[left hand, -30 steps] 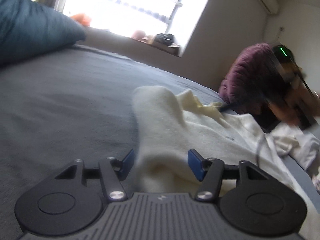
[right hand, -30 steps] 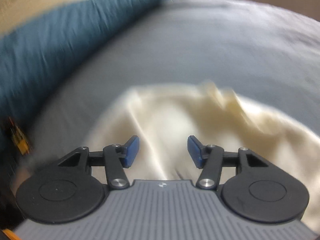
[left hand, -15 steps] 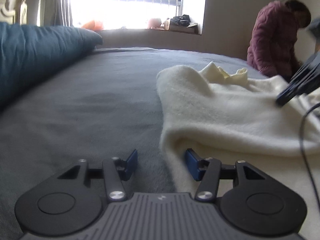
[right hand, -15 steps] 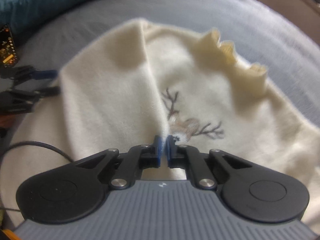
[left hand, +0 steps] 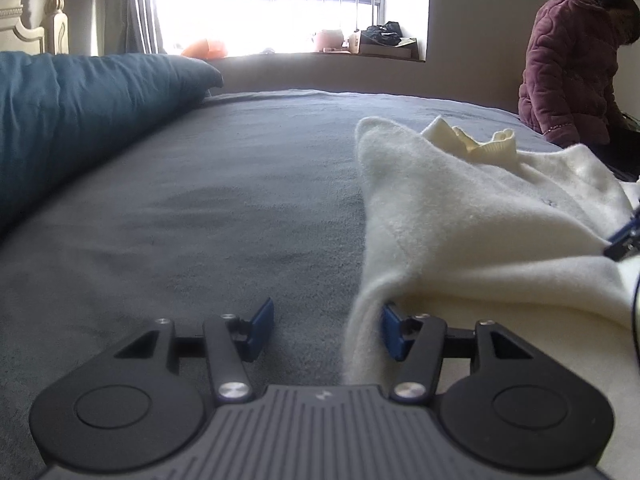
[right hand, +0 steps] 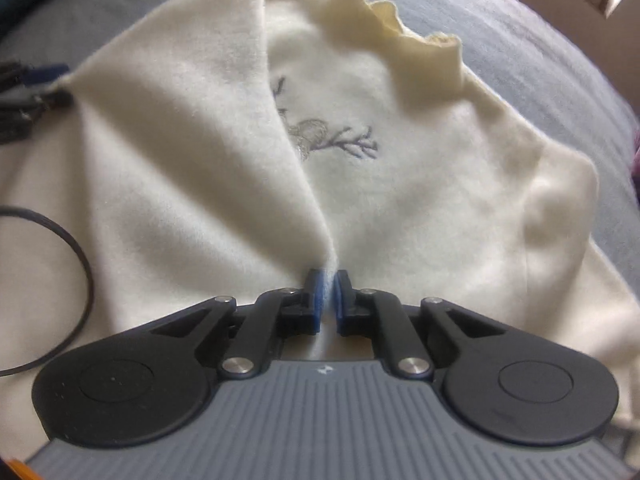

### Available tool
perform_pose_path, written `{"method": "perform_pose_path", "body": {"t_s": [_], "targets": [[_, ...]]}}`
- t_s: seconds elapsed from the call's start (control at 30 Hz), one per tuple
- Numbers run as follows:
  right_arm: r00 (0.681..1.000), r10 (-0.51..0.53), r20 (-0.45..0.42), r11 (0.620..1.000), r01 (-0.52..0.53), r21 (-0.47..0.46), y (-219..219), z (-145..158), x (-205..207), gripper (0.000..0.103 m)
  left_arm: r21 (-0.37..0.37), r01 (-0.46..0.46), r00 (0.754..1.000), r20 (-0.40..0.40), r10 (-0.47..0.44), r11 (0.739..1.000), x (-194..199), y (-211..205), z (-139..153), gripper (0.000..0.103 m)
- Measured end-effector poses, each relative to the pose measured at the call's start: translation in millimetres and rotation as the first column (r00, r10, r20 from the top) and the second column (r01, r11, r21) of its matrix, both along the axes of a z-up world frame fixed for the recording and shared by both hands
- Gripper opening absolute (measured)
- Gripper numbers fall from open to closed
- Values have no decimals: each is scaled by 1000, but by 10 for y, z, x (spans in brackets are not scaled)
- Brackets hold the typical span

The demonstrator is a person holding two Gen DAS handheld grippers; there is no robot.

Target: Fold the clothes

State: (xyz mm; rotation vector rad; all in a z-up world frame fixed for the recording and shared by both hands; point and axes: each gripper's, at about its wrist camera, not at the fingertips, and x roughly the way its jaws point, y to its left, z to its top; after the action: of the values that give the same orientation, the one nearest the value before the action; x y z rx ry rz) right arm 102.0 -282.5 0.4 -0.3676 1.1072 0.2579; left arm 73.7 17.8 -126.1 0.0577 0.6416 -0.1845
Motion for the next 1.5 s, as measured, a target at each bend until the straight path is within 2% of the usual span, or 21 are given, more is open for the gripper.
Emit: {"method": "perform_pose_path", "body": {"t_s": [0.13, 0.23, 0.3, 0.4, 0.47, 0.53, 0.57, 0.7, 0.77, 0.8, 0.97, 1.07, 1.13, 1.2, 1.33, 1.4, 1.5], "targets": [[1000, -16, 20, 999, 17, -39, 31, 235, 26, 14, -61, 51, 999, 20, -50, 997, -239, 210, 156, 58], [990, 32, 139, 999, -27, -41, 171, 553, 51, 15, -118, 63, 995, 83, -53, 991, -360, 353, 298, 56], [973, 66, 220, 997, -58, -45, 267, 766, 69, 15, -148, 63, 994, 97, -49, 987, -278, 367, 348, 55], [937, 200, 287, 975, -220, 39, 742, 832, 214, 13, -177, 49, 998, 49, -41, 983, -15, 233, 301, 54], [885, 336, 321, 927, -370, 52, 1147, 744, 279, 12, -166, 49, 999, 13, -47, 985, 90, 138, 220, 51], [844, 425, 326, 882, -467, 60, 1472, 566, 359, 12, -145, 43, 999, -10, -44, 988, 127, 73, 137, 50], [839, 444, 315, 870, -488, 71, 1581, 444, 429, 11, -135, 39, 999, -21, -43, 990, 144, 42, 97, 50], [888, 389, 245, 911, -411, 44, 1568, -233, 884, 9, -194, 18, 999, -37, -26, 981, 129, 146, -7, 53], [914, 325, 242, 922, -363, 133, 1469, -205, 986, 9, -222, 21, 999, -32, -29, 975, 121, 195, -39, 53], [924, 298, 240, 929, -339, 148, 1465, -133, 993, 9, -228, 21, 999, -28, -28, 974, 102, 203, -54, 53], [913, 266, 308, 914, -340, 219, 1555, 184, 992, 9, -238, 21, 1000, 3, -21, 971, 53, 220, -105, 53], [929, 215, 300, 949, -272, 162, 1656, -16, 1377, 8, -253, 23, 1000, 11, -21, 967, 35, 273, -126, 53], [952, 136, 273, 970, -184, 158, 1598, -187, 1666, 0, -279, 26, 1000, 16, -22, 960, 29, 322, -154, 53], [966, 65, 251, 974, -115, 193, 1531, -283, 1879, 0, -311, 27, 1000, 19, -23, 950, 38, 371, -185, 53], [967, -1, 257, 963, -68, 260, 1456, -75, 1843, 0, -339, 28, 1000, 20, -22, 941, 57, 424, -212, 53], [957, -30, 289, 960, -54, 276, 1328, 198, 1685, 0, -342, 27, 1000, 18, -22, 939, 69, 433, -212, 53], [945, -67, 321, 972, -10, 234, 966, 686, 1393, 2, -341, 26, 1000, 15, -22, 940, 81, 431, -203, 53]]}}
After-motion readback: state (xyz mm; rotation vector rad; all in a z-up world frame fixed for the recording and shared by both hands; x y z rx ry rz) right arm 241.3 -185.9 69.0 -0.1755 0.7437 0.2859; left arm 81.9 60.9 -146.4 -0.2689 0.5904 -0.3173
